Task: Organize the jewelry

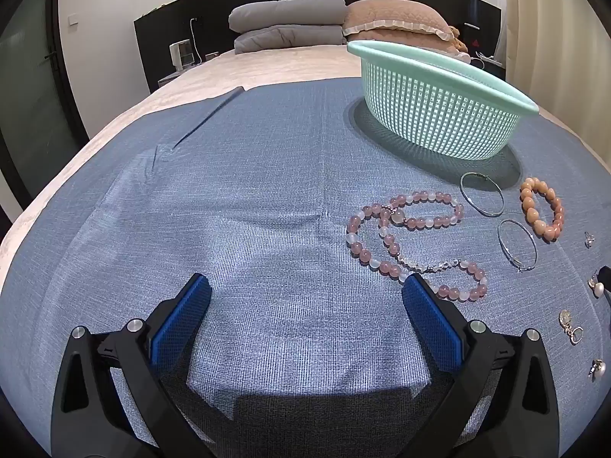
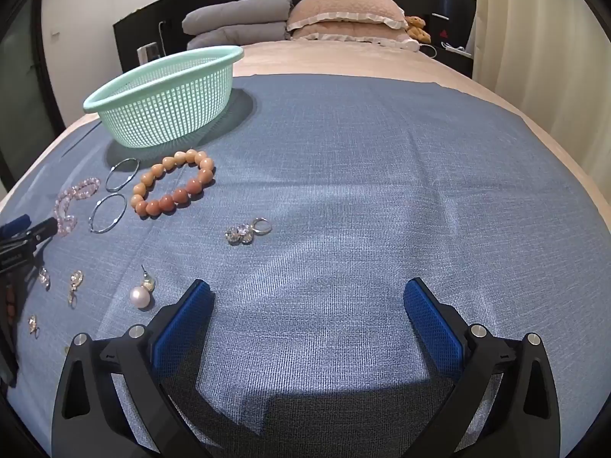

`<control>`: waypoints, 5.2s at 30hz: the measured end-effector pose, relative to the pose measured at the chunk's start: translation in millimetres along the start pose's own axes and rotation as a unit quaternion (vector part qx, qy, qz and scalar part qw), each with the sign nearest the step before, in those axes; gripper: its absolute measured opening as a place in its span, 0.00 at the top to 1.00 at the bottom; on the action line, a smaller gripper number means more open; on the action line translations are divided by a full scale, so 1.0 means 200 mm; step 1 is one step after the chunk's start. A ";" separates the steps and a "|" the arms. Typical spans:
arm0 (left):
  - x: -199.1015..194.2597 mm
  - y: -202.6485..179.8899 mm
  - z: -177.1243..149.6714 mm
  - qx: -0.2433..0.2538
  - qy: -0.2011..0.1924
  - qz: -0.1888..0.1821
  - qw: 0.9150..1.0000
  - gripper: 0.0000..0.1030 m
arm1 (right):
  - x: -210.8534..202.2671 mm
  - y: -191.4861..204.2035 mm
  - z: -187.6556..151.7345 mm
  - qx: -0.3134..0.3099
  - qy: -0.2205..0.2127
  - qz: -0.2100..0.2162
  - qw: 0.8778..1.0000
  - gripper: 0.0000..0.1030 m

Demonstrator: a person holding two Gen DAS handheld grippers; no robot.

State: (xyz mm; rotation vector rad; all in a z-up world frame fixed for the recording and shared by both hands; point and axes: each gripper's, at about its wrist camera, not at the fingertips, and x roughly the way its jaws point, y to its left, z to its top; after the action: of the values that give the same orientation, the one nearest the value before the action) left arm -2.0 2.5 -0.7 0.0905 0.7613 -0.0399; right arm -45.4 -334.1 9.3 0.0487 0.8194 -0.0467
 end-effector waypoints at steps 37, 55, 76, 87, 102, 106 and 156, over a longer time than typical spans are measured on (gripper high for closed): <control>0.01 0.01 0.00 0.002 0.002 0.002 1.000 0.04 | 0.00 0.00 0.01 -0.002 0.003 -0.002 1.000 0.06; 0.01 0.01 0.02 0.002 0.006 -0.010 1.000 0.04 | 0.01 0.01 0.08 -0.002 0.027 -0.003 1.000 0.07; 0.13 -0.17 0.20 0.069 0.024 -0.055 0.996 0.04 | 0.15 0.28 0.35 -0.032 0.006 0.041 0.999 0.07; 0.18 -0.16 0.20 0.060 0.035 -0.067 0.995 0.04 | 0.27 0.36 0.36 -0.061 0.039 0.033 0.997 0.52; 0.12 -0.18 0.20 0.075 0.025 -0.117 0.990 0.91 | 0.16 0.43 0.32 -0.095 0.009 0.042 0.995 0.89; 0.09 -0.20 0.19 0.090 0.027 -0.127 0.987 0.95 | 0.10 0.43 0.33 -0.098 0.002 0.043 0.994 0.89; -0.05 -0.29 0.95 0.096 -0.080 -0.163 0.979 0.94 | 0.02 0.49 0.99 -0.110 -0.088 0.109 0.984 0.89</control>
State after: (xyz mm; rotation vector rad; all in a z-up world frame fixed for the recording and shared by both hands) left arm 117.5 -72.9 138.3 0.1434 0.6033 -0.4281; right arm 108.1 -249.3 143.4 -0.0743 0.6354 0.2439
